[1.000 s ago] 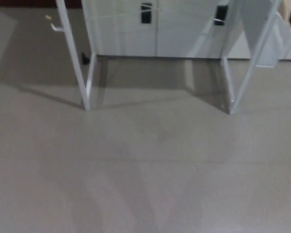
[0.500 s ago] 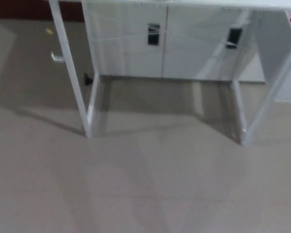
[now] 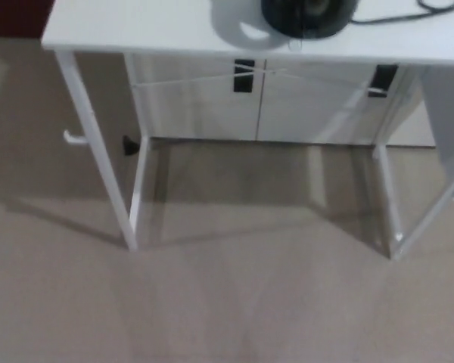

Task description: The robot walk towards a table in front and click the button on the base of the boilling pot using its left middle finger

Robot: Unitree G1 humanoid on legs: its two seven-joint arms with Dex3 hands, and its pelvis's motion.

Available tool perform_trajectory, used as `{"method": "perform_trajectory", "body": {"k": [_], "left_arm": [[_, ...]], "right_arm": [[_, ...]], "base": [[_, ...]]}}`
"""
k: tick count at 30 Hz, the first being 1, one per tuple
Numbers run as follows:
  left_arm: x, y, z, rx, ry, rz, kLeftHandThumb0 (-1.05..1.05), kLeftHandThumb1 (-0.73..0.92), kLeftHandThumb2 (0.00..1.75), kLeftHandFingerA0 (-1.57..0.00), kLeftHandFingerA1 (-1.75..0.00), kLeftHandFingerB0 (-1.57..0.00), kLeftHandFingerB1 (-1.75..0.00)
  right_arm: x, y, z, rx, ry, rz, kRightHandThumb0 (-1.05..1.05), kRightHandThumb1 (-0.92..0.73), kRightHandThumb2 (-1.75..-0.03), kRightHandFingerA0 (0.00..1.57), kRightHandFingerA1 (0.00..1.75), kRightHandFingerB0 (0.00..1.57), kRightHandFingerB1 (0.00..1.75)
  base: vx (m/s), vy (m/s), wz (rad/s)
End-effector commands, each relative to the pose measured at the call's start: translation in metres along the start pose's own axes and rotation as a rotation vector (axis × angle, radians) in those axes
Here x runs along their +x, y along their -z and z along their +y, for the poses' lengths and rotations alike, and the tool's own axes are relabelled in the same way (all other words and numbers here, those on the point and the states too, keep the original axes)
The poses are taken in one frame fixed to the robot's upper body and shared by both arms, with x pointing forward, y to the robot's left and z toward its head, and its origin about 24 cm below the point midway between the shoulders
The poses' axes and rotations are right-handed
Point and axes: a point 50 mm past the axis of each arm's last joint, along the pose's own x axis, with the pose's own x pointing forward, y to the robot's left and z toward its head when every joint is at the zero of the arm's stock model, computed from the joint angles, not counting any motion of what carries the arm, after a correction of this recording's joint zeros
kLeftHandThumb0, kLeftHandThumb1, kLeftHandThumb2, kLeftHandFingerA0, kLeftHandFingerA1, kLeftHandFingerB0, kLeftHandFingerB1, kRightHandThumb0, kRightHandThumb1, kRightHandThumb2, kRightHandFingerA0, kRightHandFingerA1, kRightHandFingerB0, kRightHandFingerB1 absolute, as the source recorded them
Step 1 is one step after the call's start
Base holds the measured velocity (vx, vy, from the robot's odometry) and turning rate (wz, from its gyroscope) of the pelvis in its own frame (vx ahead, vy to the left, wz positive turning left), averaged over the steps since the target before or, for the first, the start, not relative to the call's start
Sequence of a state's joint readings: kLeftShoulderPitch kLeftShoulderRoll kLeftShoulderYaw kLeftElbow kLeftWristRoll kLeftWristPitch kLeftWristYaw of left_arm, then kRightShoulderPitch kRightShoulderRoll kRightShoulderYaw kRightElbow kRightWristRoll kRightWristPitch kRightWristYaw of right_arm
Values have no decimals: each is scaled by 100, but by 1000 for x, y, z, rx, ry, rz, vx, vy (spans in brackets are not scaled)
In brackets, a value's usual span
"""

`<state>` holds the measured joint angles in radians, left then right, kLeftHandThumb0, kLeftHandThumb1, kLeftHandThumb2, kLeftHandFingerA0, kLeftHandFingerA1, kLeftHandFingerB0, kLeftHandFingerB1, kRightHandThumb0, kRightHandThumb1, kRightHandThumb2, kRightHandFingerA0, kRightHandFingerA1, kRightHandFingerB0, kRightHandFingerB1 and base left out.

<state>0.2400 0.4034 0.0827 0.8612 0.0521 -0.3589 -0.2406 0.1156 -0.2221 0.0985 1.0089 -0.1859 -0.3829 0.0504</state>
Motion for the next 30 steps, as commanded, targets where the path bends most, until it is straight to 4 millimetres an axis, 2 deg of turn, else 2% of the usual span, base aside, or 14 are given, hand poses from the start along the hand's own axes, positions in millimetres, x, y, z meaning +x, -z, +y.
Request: {"method": "perform_trajectory", "body": {"k": [1, 9, 25, 30], "left_arm": [[-3, 4, 1, 6, -3, 8, -35, 46, 55, -52, -37, -36, -33], [-3, 3, 3, 14, -7, 9, -34, 47, 54, -51, -37, -35, -32], [-2, 4, 2, 12, -8, 14, -33, 46, 54, -52, -37, -35, -32], [-2, 5, 1, 21, -11, 12, -33, 46, 54, -53, -37, -36, -32]], "right_arm": [[-3, 4, -4, 3, 8, 8, -35, -58, -57, 49, 44, 31, 36], [-1, 1, -4, -9, 10, 6, -35, -58, -57, 50, 42, 32, 36], [5, -8, -6, -17, -5, -17, -34, -59, -57, 49, 43, 30, 37], [5, -8, -6, -22, 0, -16, -35, -58, -57, 51, 43, 31, 37]], "base": [[231, 175, -2], [195, 67, 7], [153, -76, -2], [114, 194, 1]]}}
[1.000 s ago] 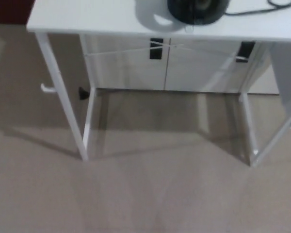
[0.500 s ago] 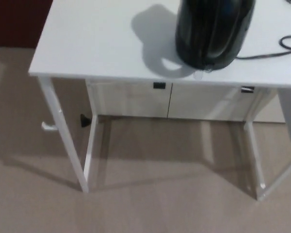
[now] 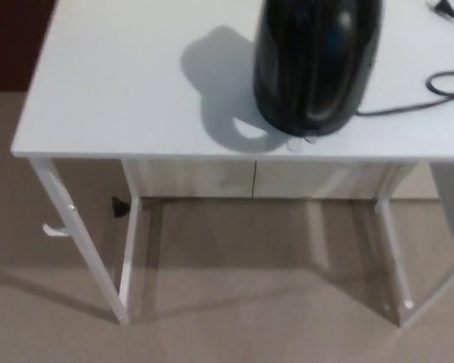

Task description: The robot walk towards a table in front and click the button on the base of the boilling pot using its left middle finger

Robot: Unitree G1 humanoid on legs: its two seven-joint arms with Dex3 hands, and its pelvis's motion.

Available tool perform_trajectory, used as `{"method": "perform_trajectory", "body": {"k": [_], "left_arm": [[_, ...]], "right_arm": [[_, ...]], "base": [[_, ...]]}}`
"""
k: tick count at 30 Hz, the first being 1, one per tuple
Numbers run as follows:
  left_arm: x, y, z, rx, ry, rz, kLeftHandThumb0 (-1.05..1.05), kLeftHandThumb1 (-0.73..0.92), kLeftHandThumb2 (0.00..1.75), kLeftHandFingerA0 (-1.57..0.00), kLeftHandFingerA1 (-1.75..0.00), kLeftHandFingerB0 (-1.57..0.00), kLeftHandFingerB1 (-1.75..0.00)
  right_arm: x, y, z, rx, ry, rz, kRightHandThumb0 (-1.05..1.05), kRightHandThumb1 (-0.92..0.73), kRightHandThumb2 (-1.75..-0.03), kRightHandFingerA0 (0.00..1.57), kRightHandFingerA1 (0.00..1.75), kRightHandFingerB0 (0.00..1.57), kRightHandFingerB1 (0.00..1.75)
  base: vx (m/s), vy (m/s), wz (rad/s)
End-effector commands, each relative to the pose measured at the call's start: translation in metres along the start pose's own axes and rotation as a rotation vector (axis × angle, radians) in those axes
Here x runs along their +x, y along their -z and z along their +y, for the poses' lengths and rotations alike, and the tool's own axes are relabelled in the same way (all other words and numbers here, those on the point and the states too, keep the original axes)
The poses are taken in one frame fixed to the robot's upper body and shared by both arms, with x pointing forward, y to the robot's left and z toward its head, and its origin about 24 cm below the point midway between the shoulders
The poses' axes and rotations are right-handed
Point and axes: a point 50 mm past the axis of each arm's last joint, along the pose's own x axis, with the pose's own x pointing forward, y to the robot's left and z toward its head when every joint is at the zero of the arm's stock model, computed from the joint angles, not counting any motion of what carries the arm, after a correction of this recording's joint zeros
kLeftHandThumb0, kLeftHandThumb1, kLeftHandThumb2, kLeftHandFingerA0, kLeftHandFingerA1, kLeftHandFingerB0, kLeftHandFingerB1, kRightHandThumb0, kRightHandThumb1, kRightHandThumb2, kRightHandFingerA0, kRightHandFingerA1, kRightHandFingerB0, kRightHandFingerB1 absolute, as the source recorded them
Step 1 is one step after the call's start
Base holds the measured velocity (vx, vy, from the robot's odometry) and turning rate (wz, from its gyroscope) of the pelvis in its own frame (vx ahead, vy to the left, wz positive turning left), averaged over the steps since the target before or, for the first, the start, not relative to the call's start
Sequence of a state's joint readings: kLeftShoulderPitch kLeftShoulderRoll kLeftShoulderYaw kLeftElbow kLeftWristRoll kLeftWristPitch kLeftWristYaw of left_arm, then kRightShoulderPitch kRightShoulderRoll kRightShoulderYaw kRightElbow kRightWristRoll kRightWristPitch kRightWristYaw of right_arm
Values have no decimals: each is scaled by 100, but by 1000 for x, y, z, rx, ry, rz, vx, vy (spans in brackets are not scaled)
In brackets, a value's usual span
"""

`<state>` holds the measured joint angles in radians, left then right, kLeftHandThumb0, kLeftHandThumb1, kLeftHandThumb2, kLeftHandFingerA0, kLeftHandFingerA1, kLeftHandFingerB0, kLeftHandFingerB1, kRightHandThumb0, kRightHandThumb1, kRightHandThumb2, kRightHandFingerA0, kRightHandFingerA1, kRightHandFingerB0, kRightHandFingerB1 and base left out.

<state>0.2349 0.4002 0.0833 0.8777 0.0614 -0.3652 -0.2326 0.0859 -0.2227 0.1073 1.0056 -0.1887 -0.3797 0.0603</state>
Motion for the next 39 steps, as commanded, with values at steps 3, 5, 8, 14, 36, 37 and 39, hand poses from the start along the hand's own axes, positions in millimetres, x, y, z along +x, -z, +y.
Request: {"method": "perform_trajectory", "body": {"k": [3, 5, 8, 14, 36, 37, 39], "left_arm": [[-4, 5, 0, 28, -3, 13, -34, 47, 55, -53, -37, -36, -32], [0, 0, 3, 19, -14, -4, -34, 46, 54, -52, -37, -36, -32], [-4, 4, 3, 19, -10, -4, -35, 46, 54, -52, -37, -36, -32], [-6, 9, 1, 8, -11, 8, -33, 45, 54, -52, -37, -36, -33], [-4, 4, 5, 31, -7, -4, -35, 47, 55, -51, -36, -35, -32], [-3, 3, 6, 28, -14, -9, -35, 46, 54, -51, -37, -35, -32], [-5, 5, 5, 27, -8, -12, -35, 47, 56, -50, -37, -35, -33]], "right_arm": [[-3, 4, -5, -6, 3, 22, -35, -59, -57, 49, 42, 30, 36], [3, -4, -8, -7, 4, 8, -35, -59, -57, 48, 42, 30, 36], [1, -1, -5, -15, -2, 18, -36, -59, -57, 49, 43, 31, 37], [0, 1, -4, -29, -5, 22, -37, -59, -57, 50, 43, 32, 37], [3, -6, -5, -18, -13, 6, -37, -59, -57, 48, 43, 30, 36], [5, -8, -6, -17, -9, 2, -37, -59, -57, 48, 43, 31, 36], [4, -6, -5, -20, -9, 7, -38, -59, -57, 49, 44, 31, 36]], "base": [[27, 30, 1], [100, -32, 7], [64, -81, 4], [57, -217, -8], [62, -7, 4], [119, -70, 3], [135, -38, 3]]}}
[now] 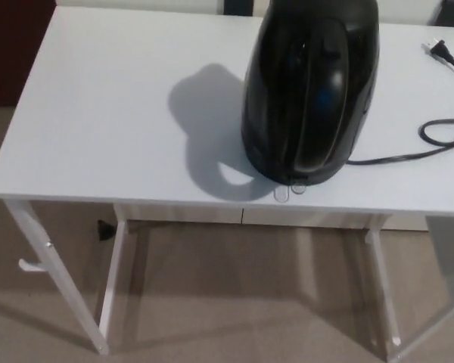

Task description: The robot walk towards a table in front and click the button on the base of the boilling pot using its left middle finger

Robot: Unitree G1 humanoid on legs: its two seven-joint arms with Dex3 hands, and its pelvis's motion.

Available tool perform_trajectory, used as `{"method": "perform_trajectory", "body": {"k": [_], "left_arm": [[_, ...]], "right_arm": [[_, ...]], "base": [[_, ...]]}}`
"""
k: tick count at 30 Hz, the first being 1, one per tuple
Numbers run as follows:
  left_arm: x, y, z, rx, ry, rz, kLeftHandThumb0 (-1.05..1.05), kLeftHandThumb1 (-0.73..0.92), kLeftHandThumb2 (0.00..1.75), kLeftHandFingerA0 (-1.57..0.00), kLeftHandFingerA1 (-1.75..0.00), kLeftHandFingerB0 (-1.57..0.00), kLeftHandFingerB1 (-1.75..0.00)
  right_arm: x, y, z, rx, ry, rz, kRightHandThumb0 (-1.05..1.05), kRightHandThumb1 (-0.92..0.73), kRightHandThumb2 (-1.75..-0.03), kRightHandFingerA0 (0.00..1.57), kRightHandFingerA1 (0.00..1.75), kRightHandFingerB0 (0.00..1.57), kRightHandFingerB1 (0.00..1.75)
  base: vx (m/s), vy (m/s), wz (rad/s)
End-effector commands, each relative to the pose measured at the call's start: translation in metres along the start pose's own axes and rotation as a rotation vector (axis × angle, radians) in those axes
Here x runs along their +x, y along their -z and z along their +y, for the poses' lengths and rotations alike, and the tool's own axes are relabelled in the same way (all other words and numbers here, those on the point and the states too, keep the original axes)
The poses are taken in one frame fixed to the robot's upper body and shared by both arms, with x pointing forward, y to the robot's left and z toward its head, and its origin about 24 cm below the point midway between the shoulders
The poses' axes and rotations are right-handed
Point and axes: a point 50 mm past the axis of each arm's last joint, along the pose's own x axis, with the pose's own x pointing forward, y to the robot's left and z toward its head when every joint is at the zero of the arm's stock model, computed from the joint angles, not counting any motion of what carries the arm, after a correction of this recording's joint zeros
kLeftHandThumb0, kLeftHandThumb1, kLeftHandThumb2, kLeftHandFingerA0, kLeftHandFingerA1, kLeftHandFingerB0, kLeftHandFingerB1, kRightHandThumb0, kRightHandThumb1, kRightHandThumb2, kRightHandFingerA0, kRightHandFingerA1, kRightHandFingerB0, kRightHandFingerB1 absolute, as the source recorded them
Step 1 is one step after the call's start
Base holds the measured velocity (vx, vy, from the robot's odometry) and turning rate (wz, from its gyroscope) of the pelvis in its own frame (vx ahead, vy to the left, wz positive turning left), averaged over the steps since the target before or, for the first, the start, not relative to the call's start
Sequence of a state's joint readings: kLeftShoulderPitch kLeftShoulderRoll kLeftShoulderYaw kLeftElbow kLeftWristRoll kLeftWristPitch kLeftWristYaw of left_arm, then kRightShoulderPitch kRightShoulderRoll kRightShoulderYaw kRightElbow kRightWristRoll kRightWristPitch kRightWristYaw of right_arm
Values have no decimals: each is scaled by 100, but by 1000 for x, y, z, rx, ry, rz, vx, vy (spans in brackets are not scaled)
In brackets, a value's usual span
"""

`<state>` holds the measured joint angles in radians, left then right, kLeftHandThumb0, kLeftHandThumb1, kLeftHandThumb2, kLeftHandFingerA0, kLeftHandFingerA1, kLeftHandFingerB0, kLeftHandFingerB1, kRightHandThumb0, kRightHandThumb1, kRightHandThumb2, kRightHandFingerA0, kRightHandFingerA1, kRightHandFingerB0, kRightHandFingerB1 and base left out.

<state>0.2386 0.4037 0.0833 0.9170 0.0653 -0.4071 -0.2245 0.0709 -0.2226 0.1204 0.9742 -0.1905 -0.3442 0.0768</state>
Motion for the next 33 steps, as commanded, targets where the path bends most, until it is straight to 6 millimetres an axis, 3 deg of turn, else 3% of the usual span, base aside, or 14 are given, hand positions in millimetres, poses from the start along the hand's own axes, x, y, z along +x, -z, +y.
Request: {"method": "perform_trajectory", "body": {"k": [1, 15, 28, 30, 33], "left_arm": [[0, -3, 5, 22, -1, -19, -36, 46, 54, -52, -37, -34, -32], [-10, 13, 3, 66, -11, 39, -38, 47, 55, -55, -37, -35, -32], [-6, 8, 6, 89, -21, 23, -39, 47, 55, -56, -37, -36, -32], [-1, 0, 13, 97, -35, 6, -40, 47, 55, -55, -37, -36, -32], [0, -2, 12, 85, -34, -4, -39, 48, 55, -54, -37, -36, -32]], "right_arm": [[0, 1, -6, -2, 10, 13, -38, -58, -57, 49, 45, 31, 37], [-4, 8, 1, -34, -16, 37, -37, -60, -58, 48, 42, 30, 36], [0, 2, -1, -20, -11, 16, -38, -59, -57, 48, 44, 30, 37], [8, -11, -3, -24, -6, -7, -38, -60, -58, 49, 44, 32, 37], [10, -13, -4, -34, -6, -6, -37, -60, -58, 49, 43, 32, 37]], "base": [[112, -104, 8], [198, -166, -1], [119, 111, -5], [22, -43, 2], [34, -145, 4]]}}
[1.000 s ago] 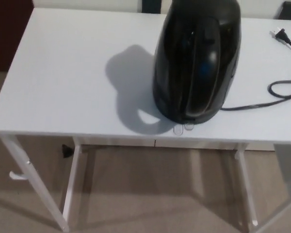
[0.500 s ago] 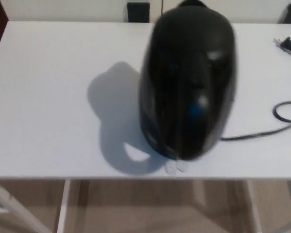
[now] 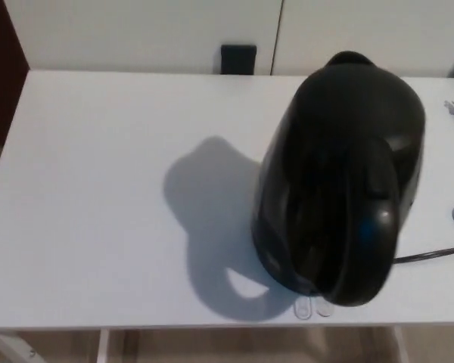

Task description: The robot walk towards a table in front and click the button on the base of the boilling pot using its left middle finger

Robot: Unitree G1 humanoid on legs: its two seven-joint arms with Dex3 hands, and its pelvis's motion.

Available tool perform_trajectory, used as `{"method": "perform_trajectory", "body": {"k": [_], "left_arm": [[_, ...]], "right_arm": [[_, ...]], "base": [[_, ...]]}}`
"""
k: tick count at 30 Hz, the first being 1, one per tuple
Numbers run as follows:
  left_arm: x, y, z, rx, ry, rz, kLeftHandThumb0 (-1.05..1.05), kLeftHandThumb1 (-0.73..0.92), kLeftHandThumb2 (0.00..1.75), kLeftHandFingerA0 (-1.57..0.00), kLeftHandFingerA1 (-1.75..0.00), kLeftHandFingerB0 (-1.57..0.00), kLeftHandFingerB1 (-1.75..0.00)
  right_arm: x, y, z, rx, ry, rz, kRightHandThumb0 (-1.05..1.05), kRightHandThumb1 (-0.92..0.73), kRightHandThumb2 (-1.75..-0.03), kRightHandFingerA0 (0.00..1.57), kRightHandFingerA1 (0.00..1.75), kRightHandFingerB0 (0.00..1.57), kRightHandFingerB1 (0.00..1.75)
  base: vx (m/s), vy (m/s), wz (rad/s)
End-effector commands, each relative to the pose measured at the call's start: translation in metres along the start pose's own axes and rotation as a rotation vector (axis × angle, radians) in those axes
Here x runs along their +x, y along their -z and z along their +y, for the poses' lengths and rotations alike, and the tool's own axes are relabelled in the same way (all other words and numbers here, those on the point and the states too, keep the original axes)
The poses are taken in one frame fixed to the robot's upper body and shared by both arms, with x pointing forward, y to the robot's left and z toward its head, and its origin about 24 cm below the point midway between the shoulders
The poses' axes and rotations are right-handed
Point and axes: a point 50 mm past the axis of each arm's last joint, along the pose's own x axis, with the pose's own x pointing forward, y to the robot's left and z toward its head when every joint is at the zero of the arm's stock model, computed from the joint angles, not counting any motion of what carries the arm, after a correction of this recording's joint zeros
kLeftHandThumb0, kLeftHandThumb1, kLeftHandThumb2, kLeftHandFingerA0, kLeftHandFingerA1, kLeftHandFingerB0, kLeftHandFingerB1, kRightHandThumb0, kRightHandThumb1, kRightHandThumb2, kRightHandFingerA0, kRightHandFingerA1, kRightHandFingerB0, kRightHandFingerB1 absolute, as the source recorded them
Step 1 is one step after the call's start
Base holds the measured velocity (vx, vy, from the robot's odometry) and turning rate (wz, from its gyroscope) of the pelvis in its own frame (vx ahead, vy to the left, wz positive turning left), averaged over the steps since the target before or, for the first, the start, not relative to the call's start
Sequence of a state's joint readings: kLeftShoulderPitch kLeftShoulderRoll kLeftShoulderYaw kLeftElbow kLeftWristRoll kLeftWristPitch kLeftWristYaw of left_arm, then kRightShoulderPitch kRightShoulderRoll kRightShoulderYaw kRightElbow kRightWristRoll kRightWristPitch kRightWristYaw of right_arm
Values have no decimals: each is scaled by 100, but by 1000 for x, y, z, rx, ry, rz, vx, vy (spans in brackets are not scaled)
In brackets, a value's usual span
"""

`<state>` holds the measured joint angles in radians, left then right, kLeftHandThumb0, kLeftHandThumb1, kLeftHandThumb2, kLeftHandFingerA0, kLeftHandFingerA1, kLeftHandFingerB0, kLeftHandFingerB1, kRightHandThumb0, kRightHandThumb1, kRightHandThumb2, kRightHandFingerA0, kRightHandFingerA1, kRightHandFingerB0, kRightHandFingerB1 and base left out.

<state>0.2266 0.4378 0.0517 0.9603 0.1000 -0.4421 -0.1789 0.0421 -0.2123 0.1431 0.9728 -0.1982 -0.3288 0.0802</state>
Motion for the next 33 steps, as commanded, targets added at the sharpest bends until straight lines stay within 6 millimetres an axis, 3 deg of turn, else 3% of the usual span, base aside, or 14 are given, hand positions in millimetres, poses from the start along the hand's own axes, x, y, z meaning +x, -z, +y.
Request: {"method": "perform_trajectory", "body": {"k": [1, 10, 11, 12, 13, 14, 17, 18, 33], "left_arm": [[1, -4, 5, 12, -13, -14, -39, 48, 55, -54, -37, -36, -32], [11, -20, 0, 10, 47, -55, -40, 47, 55, -54, -37, -36, -32], [11, -21, -1, 4, 51, -60, -48, 39, 69, -50, -47, -32, -42], [11, -23, -4, -5, 58, -69, -39, 46, 55, -56, -37, -38, -33], [11, -23, -5, -5, 62, -75, -39, 46, 55, -56, -37, -38, -33], [8, -22, -10, -17, 83, -87, -45, 39, 67, -48, -46, -32, -41], [6, -26, -17, -4, 105, -110, -47, 39, 68, -49, -46, -32, -41], [5, -27, -19, 14, 108, -112, -39, 46, 54, -55, -37, -37, -33], [-11, -27, -40, 35, 197, -137, -38, 48, 55, -52, -37, -36, -32]], "right_arm": [[3, -3, -8, -16, 14, 12, -37, -60, -58, 49, 43, 32, 37], [10, -14, -16, -3, 28, -7, -37, -59, -57, 48, 44, 30, 37], [10, -15, -17, -5, 29, -7, -37, -59, -58, 49, 44, 30, 37], [10, -15, -17, -12, 29, -8, -37, -60, -58, 49, 44, 30, 37], [10, -15, -17, -15, 28, -9, -37, -60, -58, 49, 44, 30, 37], [8, -13, -16, -11, 25, -11, -36, -59, -57, 49, 44, 29, 37], [8, -12, -17, -7, 26, -12, -37, -59, -57, 48, 45, 28, 37], [7, -11, -17, -16, 27, -10, -39, -60, -58, 49, 44, 29, 37], [2, -4, -11, -8, 13, 12, -38, -60, -58, 49, 42, 30, 36]], "base": [[15, -145, 13], [-14, -103, -3], [-11, 16, -11], [-10, 24, -8], [0, 0, 0], [0, 0, 0], [-35, 373, 1], [-78, 233, 19], [-28, -8, 3]]}}
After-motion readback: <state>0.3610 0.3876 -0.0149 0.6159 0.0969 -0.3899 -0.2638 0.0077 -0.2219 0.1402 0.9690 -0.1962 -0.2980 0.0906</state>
